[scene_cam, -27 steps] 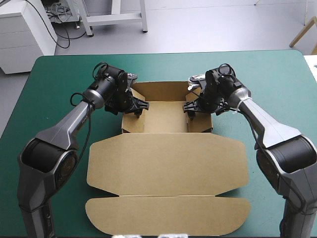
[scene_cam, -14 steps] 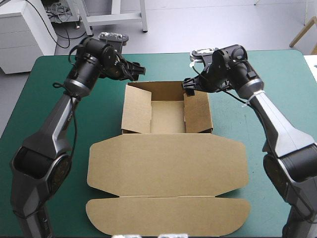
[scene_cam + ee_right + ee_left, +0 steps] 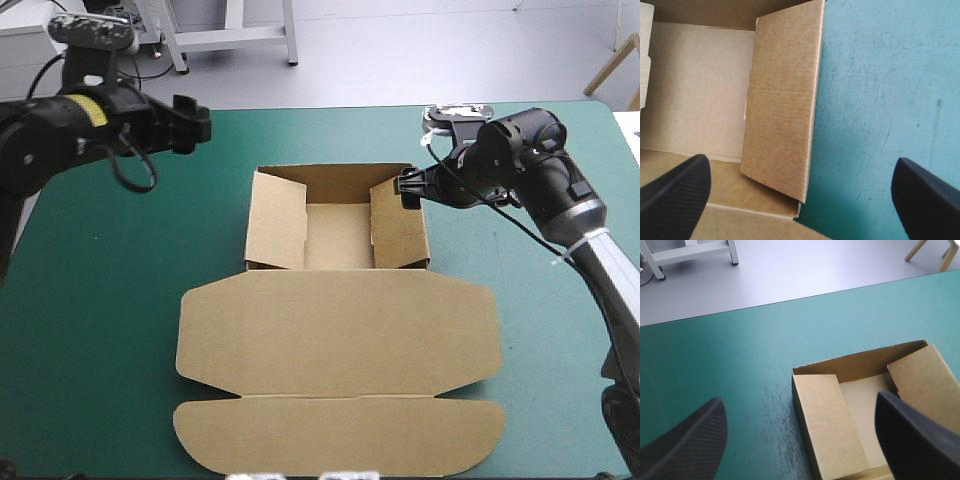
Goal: Fold the box
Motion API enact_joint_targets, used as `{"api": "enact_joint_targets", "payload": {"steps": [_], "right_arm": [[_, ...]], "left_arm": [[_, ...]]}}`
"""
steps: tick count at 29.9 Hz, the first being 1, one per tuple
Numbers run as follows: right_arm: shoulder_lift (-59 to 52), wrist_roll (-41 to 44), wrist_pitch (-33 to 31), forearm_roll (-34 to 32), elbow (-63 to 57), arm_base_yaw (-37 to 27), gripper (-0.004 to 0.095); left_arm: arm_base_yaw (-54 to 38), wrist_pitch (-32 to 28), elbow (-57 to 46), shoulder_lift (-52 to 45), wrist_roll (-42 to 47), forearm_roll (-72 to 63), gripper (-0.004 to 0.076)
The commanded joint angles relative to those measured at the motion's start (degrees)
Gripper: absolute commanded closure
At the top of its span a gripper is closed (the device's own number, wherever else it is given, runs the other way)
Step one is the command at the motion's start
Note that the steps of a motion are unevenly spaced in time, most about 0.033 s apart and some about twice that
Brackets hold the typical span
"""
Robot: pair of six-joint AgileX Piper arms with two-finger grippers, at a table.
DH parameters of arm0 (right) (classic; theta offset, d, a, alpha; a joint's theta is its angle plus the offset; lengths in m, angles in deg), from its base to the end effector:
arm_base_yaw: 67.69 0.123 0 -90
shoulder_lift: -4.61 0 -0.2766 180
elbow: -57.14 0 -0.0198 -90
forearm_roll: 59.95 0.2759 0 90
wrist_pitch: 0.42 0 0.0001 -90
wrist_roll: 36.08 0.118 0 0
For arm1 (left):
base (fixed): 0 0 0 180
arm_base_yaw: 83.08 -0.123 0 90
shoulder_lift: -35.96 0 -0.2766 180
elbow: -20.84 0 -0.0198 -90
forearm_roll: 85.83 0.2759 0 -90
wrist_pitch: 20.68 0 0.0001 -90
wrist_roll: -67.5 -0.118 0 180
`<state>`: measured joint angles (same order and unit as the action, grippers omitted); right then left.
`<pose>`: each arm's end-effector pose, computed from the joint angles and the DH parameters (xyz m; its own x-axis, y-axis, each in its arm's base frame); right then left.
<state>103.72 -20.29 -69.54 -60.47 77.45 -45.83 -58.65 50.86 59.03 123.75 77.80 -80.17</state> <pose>0.3467 0.1380 0.3691 -0.8564 -0.0538 -0.5135 -0.1430 0.9803 0.1359 0.2661 -0.1087 0.5326 -0.5146 0.0721 -0.8544 0.2656 0.9608 -0.0789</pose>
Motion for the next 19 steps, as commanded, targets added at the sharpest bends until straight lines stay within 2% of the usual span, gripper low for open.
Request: {"api": "enact_joint_targets", "payload": {"steps": [1, 4, 11, 19], "right_arm": [[-0.3, 0.6, 5.2, -0.4, 0.5, 0.0, 0.0007], [2.4, 0.6, 7.4, -0.6, 0.5, 0.0, 0.0007], [9.6, -0.1, 6.9, 0.9, 0.5, 0.0, 0.0008], [15.0, -1.7, 7.6, 4.0, 0.5, 0.0, 0.0008]], "left_arm": [[0.1, 2.7, -4.4, -8.2, -0.2, -0.2, 0.0147], [0.1, 2.7, -10.1, -14.0, -0.2, -0.8, 0.0147], [0.1, 2.7, -24.8, -27.2, -0.2, -1.0, 0.0147], [0.1, 2.6, -36.9, -38.8, 0.4, -1.0, 0.0147]]}}
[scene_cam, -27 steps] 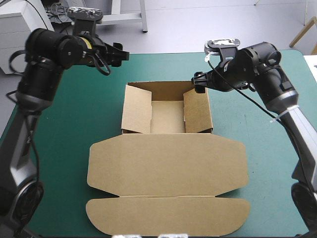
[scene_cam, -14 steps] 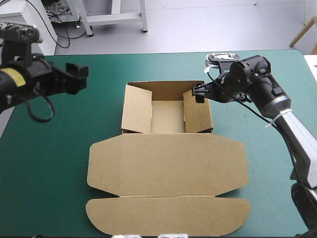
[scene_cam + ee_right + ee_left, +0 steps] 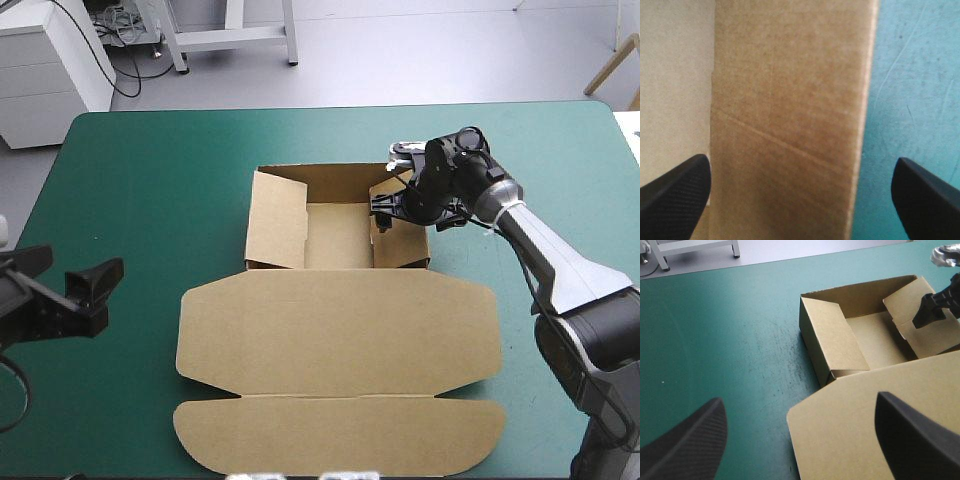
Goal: Fold the box
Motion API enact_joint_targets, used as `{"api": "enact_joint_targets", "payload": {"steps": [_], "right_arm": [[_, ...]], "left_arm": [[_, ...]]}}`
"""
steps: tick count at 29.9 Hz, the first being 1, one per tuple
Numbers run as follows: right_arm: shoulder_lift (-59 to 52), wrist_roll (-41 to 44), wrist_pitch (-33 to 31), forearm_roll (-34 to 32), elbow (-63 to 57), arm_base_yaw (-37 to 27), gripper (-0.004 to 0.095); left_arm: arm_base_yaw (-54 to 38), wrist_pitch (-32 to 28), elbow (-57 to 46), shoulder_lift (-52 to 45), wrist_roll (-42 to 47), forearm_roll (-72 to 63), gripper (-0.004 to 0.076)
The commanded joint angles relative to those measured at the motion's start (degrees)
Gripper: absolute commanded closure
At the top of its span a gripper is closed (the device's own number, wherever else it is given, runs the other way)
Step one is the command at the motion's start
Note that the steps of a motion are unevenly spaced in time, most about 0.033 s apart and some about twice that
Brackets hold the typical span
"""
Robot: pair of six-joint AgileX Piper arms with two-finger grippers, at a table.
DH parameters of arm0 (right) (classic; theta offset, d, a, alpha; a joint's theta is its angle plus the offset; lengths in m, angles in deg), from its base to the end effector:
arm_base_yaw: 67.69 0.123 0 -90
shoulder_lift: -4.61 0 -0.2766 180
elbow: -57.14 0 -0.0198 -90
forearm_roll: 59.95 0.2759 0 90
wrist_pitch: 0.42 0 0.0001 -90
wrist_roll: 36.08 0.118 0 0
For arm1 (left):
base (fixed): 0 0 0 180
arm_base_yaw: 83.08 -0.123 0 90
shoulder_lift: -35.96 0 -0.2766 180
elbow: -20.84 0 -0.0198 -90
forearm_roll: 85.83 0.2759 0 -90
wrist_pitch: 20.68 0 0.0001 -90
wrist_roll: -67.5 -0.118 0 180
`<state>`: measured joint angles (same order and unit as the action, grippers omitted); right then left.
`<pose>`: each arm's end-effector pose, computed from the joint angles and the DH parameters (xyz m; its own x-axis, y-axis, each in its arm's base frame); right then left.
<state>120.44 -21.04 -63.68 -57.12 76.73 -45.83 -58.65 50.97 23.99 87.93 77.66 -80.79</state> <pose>0.4047 0.1680 0.2512 -0.9427 -0.0758 -0.3249 -0.1266 0.9823 0.1381 0.1184 -0.0430 0.4778 -0.5073 0.0673 -0.8591 0.2741 0.9578 -0.0868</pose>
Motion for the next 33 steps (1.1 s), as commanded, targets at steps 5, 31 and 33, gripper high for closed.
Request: {"api": "enact_joint_targets", "payload": {"steps": [5, 31, 33], "right_arm": [[-1.2, -1.5, 3.3, 0.7, 1.2, 0.0, 0.0008], [-4.2, -9.6, -0.1, -11.4, 12.6, -10.0, 0.0927], [-4.5, -10.5, -0.1, -13.6, 15.9, -14.5, 0.0927]], "left_arm": [[0.1, 2.5, -5.2, -7.3, 0.5, -0.4, 0.0148], [0.1, 2.5, -6.3, -9.9, 0.5, -1.6, 0.0148], [0.1, 2.5, -6.3, -9.9, 0.5, -1.0, 0.0148]]}}
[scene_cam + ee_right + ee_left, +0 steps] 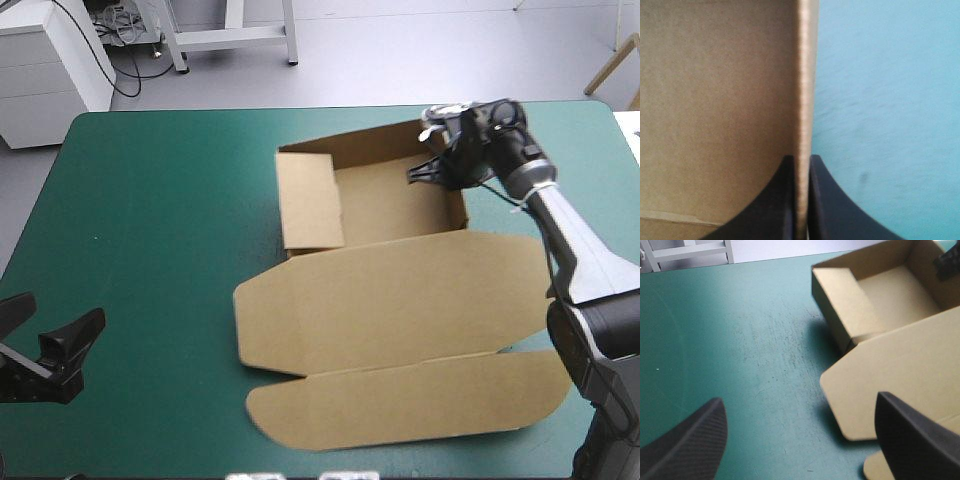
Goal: Fold the box
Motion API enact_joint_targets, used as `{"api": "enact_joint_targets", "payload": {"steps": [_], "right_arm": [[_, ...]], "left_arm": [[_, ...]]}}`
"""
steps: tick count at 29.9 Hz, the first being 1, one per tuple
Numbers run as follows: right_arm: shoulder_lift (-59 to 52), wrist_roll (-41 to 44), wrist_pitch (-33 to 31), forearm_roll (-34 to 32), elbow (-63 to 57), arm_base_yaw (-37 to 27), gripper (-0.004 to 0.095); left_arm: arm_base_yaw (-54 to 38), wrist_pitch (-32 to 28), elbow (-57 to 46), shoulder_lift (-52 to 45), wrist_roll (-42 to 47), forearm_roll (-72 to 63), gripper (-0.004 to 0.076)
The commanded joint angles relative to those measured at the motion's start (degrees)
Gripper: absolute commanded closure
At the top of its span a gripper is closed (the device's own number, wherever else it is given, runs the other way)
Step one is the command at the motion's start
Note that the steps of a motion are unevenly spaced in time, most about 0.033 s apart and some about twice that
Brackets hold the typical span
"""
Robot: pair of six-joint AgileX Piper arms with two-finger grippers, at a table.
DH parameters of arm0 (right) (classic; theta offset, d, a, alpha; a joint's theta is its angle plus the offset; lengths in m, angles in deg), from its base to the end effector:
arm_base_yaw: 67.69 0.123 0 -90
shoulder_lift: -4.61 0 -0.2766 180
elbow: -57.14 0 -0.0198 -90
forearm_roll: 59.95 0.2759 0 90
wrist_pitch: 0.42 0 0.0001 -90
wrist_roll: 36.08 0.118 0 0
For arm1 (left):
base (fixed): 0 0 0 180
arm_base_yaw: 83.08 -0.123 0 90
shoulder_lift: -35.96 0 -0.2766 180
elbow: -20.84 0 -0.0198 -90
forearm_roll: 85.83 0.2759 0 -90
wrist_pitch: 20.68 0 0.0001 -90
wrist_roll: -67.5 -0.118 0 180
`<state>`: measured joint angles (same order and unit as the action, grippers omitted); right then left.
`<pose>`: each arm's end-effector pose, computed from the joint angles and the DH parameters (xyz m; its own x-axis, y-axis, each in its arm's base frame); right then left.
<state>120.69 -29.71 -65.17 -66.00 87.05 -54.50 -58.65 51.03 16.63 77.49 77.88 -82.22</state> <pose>0.4434 0.0924 0.3070 -0.8600 -0.1341 -0.4923 -0.1254 0.9908 -0.0509 0.0769 -0.0272 0.4588 -0.4723 0.0384 -0.8806 0.2924 0.9493 -0.1155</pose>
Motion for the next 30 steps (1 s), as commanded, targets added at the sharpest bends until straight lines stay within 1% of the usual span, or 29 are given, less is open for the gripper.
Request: {"api": "enact_joint_targets", "payload": {"steps": [1, 4, 9, 12, 16, 17, 18, 19, 21, 24, 26, 30], "right_arm": [[-4.7, -2.3, 1.3, -5.3, 6.9, -8.5, 0.0927], [-4.7, -4.5, 1.4, -5.2, 8.4, -16.9, 0.0927], [-3.7, -4.5, 2.4, -5.2, 8.4, -29.0, 0.0927], [-2.4, -4.5, 3.1, -4.8, 8.4, -34.5, 0.0927], [-0.1, -3.7, 4.5, -0.6, 8.4, -40.0, 0.0927], [0.3, -3.7, 4.7, 0.0, 8.4, -40.8, 0.0927], [0.8, -4.0, 4.9, 0.3, 8.4, -41.6, 0.0927], [1.4, -4.3, 4.9, 0.5, 8.4, -42.1, 0.0927], [2.4, -4.8, 5.2, 0.5, 8.4, -42.8, 0.0927], [3.7, -5.3, 6.7, 0.3, 8.4, -43.1, 0.0927], [4.4, -5.9, 7.4, 0.1, 8.4, -43.1, 0.0927], [6.0, -6.0, 7.7, -2.7, 8.5, -43.2, 0.0927]], "left_arm": [[0.1, 2.5, 1.1, 0.6, 0.3, 0.4, 0.0147], [0.1, 2.5, 1.1, 0.6, 0.3, 0.3, 0.0148], [0.1, 2.4, 1.1, 0.6, 0.3, 0.3, 0.0148], [0.1, 1.9, 1.1, 0.6, 0.3, 0.4, 0.0148], [0.1, 0.8, 1.1, 0.6, 0.3, 0.4, 0.0159], [0.1, 0.7, 1.1, 0.6, 0.3, 0.7, 0.0183], [0.1, 0.7, 1.1, 0.6, 0.3, 1.1, 0.0223], [0.1, 0.6, 1.1, 0.6, 0.3, 1.9, 0.0281], [0.1, 0.6, 1.1, 0.6, 0.3, 3.0, 0.0427], [0.1, 0.7, 1.1, 0.6, 0.3, 3.8, 0.0718], [0.1, 0.7, 1.1, 0.6, 0.0, 4.9, 0.0728], [0.1, 0.7, 1.1, 0.6, 0.0, 5.3, 0.0734]]}}
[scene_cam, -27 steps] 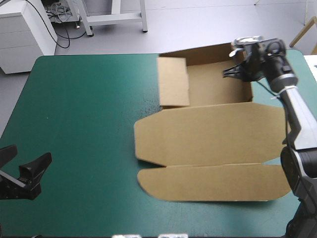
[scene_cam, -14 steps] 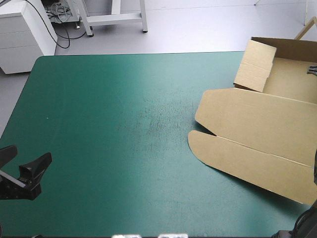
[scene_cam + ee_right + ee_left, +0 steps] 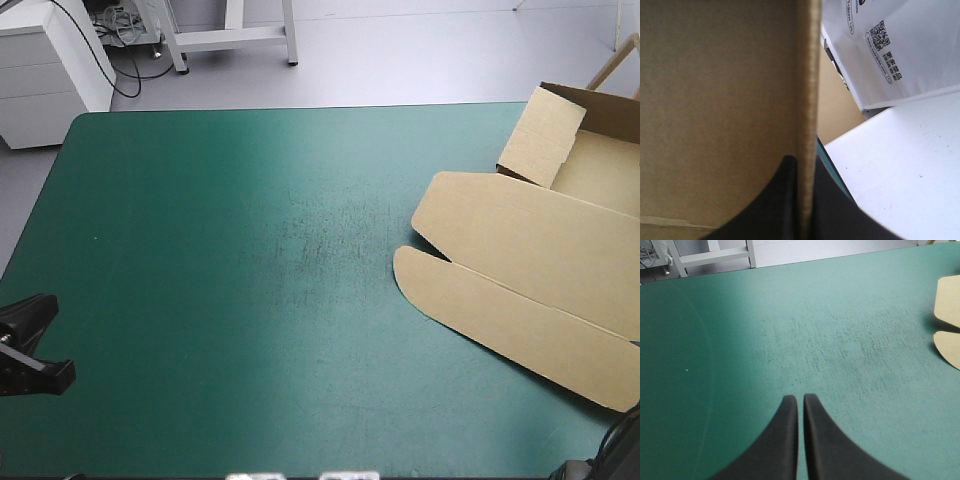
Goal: Fold the box
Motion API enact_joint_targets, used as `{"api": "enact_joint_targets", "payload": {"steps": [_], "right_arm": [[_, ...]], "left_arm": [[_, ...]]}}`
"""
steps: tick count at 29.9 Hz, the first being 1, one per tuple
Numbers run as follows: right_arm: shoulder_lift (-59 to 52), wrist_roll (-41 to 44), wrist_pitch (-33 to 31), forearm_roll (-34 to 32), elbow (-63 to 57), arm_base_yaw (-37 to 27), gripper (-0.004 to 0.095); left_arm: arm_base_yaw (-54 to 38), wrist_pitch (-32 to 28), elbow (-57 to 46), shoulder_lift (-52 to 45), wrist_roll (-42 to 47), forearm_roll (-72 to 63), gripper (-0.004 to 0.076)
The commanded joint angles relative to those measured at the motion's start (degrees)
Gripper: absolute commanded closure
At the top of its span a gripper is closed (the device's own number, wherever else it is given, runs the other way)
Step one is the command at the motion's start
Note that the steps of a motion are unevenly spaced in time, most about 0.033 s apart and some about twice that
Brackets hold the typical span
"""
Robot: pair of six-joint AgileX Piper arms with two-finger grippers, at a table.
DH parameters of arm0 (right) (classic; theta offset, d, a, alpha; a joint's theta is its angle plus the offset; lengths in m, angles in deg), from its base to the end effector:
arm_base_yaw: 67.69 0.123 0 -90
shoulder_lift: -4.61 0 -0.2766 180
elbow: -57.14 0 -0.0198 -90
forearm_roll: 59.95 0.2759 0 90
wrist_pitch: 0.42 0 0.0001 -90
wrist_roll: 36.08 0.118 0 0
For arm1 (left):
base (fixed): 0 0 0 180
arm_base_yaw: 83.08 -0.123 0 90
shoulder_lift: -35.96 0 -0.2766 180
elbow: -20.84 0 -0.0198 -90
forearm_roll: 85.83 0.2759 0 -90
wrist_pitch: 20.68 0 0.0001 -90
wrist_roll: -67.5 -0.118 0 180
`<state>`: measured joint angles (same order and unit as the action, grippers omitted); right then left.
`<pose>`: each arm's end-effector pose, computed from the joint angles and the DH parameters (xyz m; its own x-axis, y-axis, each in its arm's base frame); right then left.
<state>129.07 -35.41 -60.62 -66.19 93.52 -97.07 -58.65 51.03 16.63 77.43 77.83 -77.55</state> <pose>0.4246 -0.2518 0.2803 -0.7620 0.3804 -0.5241 0.4998 0.8600 -0.1025 0.0797 -0.0185 0.4596 -0.4527 0.0596 -0.8897 0.2404 0.9690 -0.0574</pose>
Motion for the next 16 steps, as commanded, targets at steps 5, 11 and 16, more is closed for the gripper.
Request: {"api": "enact_joint_targets", "payload": {"steps": [5, 11, 16], "right_arm": [[-0.9, -0.1, 3.8, -2.8, 2.1, -0.7, 0.0927], [0.2, -0.1, 5.5, -3.0, 2.1, -0.7, 0.0925], [0.8, -0.1, 5.6, -3.1, 2.1, -0.7, 0.0873]], "left_arm": [[0.1, 0.7, 1.1, 0.1, 0.1, -0.1, 0.0734], [0.1, 2.2, 0.6, -0.4, 0.1, 1.1, 0.0734], [0.1, -0.4, -2.6, -2.4, -0.1, 2.2, 0.0734]]}}
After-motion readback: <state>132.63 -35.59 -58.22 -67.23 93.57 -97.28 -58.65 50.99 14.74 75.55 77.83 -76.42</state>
